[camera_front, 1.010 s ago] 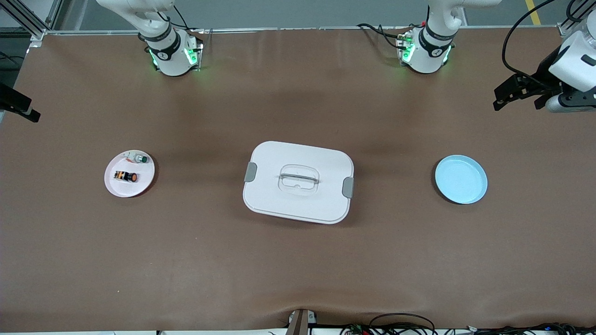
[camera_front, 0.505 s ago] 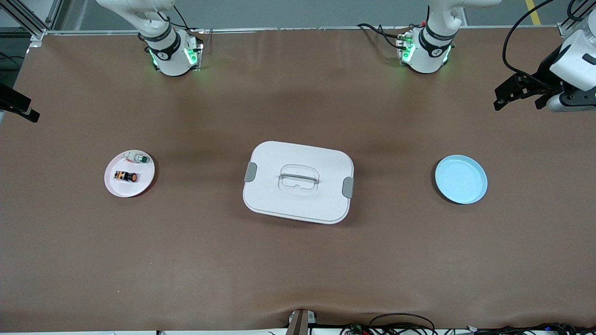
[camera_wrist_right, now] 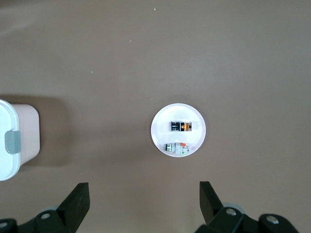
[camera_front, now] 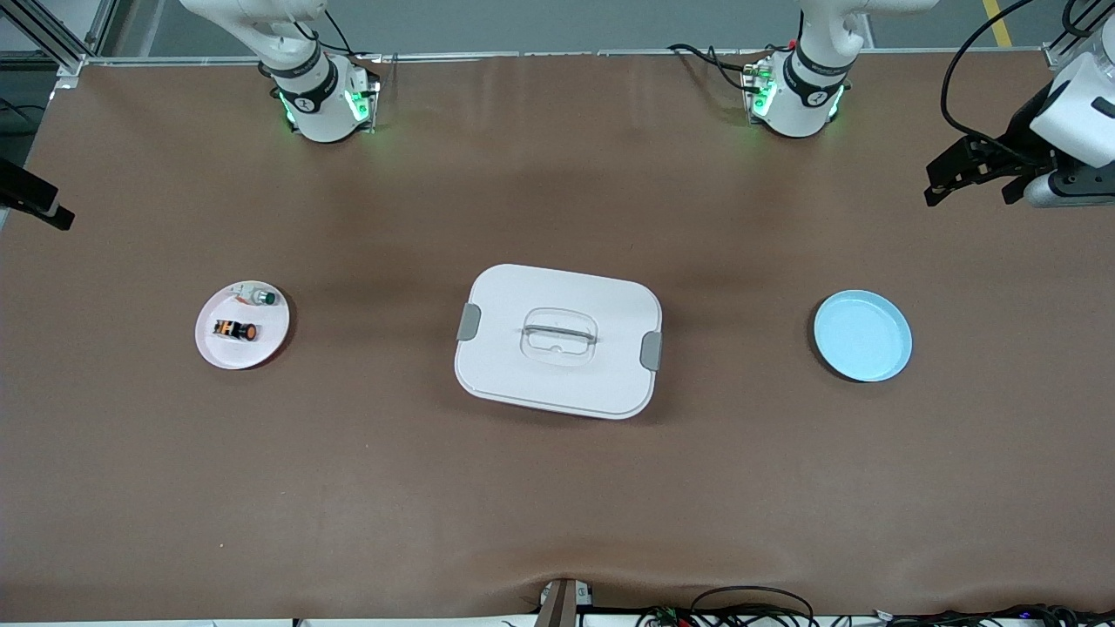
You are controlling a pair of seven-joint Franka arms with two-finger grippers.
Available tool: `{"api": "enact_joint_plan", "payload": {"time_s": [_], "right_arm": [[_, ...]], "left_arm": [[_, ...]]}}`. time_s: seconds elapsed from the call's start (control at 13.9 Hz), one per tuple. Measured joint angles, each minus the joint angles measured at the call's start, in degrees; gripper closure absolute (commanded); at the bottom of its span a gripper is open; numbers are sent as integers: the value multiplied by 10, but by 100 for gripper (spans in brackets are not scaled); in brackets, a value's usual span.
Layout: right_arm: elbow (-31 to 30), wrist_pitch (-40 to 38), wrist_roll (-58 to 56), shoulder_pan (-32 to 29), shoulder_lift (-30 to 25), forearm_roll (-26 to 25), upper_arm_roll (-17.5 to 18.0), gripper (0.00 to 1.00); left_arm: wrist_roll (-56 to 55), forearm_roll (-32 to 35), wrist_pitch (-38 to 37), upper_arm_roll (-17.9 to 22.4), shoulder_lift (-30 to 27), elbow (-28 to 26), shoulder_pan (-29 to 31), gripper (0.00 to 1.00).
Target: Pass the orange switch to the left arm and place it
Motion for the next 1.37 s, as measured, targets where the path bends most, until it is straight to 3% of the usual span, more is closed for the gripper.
{"api": "enact_joint_plan", "payload": {"time_s": [1.37], "right_arm": [[0, -3, -23, 3, -1, -3, 0, 0]], "left_arm": [[0, 0, 0, 0, 0, 0, 0, 0]]}}
